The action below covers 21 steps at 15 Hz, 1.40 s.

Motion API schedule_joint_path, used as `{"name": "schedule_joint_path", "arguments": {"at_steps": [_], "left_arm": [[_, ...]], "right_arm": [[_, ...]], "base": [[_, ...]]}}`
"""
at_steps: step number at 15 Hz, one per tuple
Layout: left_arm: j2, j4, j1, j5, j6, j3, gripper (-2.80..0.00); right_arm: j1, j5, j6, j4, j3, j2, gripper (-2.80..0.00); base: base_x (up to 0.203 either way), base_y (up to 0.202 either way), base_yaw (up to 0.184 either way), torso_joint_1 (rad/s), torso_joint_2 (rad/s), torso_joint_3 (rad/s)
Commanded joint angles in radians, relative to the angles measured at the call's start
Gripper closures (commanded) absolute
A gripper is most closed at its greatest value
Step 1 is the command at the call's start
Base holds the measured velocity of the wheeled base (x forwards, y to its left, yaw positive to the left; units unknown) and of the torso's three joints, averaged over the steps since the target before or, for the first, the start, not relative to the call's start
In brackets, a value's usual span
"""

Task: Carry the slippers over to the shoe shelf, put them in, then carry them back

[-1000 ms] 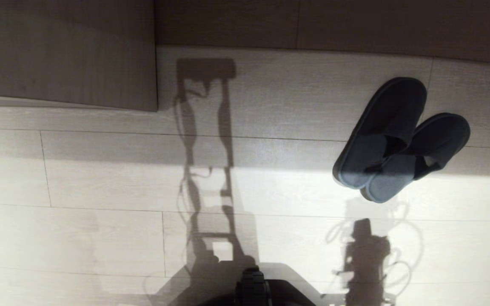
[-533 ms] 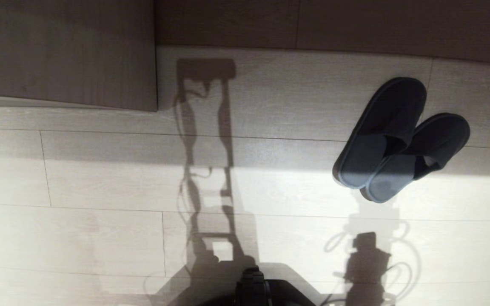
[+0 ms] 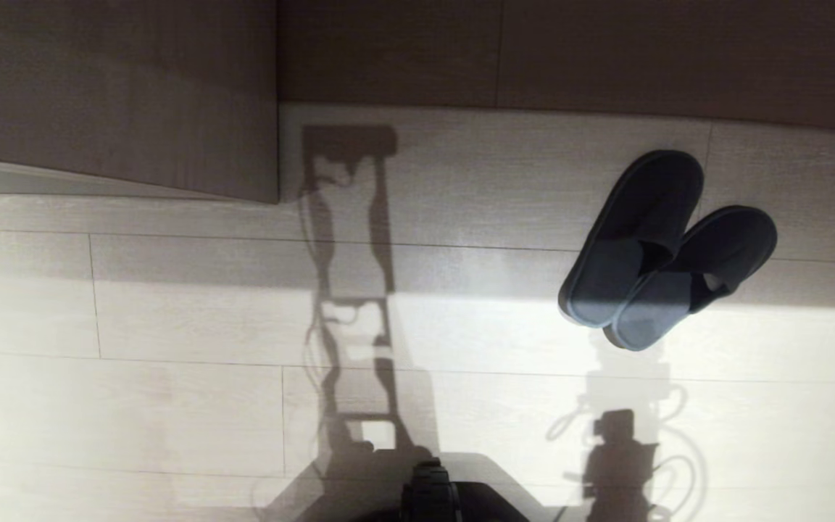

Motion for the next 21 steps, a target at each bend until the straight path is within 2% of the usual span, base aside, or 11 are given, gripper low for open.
{"name": "schedule_joint_path", "arguments": {"at_steps": [1,21], "left_arm": [[0.000,0.000,0.001,0.000,-0.002,0.000,0.00],[0.000,0.000,0.001,0.000,-0.005,0.000,0.00]], "right_arm": [[0.000,0.001,0.005,0.000,0.000,0.001,0.00],[0.000,0.000,0.014,0.000,0.000,0.001,0.00]], "base": [[0.000,0.000,0.000,0.005,0.00,0.198],[0.000,0.000,0.000,0.001,0.00,0.205]]}}
